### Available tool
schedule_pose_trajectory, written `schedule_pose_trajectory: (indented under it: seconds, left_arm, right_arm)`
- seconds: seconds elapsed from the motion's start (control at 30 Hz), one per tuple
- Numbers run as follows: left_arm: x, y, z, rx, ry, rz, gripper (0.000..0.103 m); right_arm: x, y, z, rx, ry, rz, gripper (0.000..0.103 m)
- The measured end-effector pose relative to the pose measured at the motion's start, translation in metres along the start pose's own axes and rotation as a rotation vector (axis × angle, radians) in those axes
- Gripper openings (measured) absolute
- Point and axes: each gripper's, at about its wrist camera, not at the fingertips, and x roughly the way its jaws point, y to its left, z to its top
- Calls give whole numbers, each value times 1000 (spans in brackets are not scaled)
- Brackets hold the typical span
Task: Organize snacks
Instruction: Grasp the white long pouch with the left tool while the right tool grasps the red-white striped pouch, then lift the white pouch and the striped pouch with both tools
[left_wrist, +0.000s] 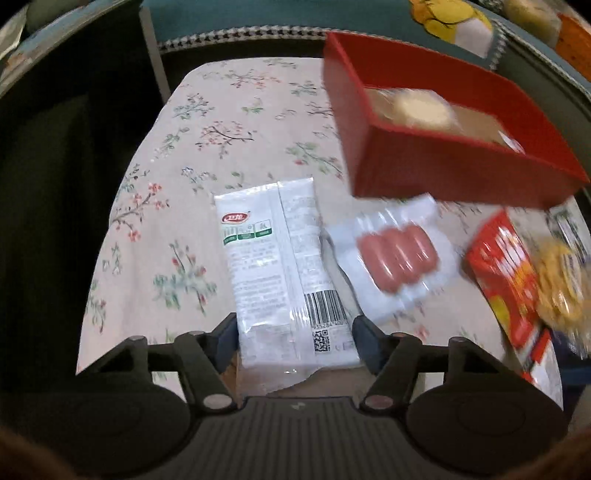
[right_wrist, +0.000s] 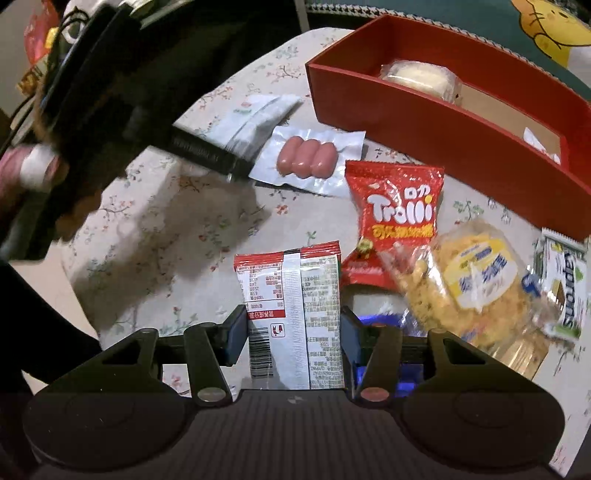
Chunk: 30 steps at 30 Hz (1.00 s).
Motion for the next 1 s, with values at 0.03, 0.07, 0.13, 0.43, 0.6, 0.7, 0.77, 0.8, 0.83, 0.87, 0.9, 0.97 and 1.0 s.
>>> schedule_pose_trajectory:
  seconds: [0.03,0.07,0.13,0.43,0.6,0.7,0.77,0.8,0.83,0.87,0.9,0.97,1.0]
  left_arm:
    - [-3,-3,-5,-9,6,-6,103]
    - [-6,-4,-9,-18,7,-12,102]
    - [-14,-6,-21,-38,5,-20,102]
    - [-23,-9,-43,-89,21,47,103]
    - [-9,-14,-31,-106,29,46,103]
    - [-6,-19,-35,-76,23,69,103]
    - [-8,-18,-38,-83,19,70,103]
    - [-9,-17,-39,-91,18,73,103]
    - [-9,-16,-41,-96,16,78,103]
    - [-10,-16,-43,-97,14,81,103]
    - [-11,-17,-44,-98,10,84,103]
    - [-14,-18,-45,-101,4,87,103]
    - [-16,-20,-45,-101,2,90,103]
  right_arm:
    - [-2,2,-2,10,-5,-5,59]
    - [-4,3,-5,21,-8,-4,59]
    - [-5,7,-11,35,-13,-2,59]
    - [6,12,-21,54,1,-17,60]
    - [10,18,-15,23,5,-36,75]
    - [14,23,-20,-25,19,-66,76]
    - [13,26,-25,-52,18,-76,76]
    - [12,26,-26,-56,17,-81,74]
    - [11,27,-27,-61,17,-89,70]
    - [10,28,-28,-68,19,-97,67]
    - [9,28,-29,-74,17,-104,61]
    - [7,28,-30,-73,8,-108,58]
    - [6,28,-31,-71,5,-109,57]
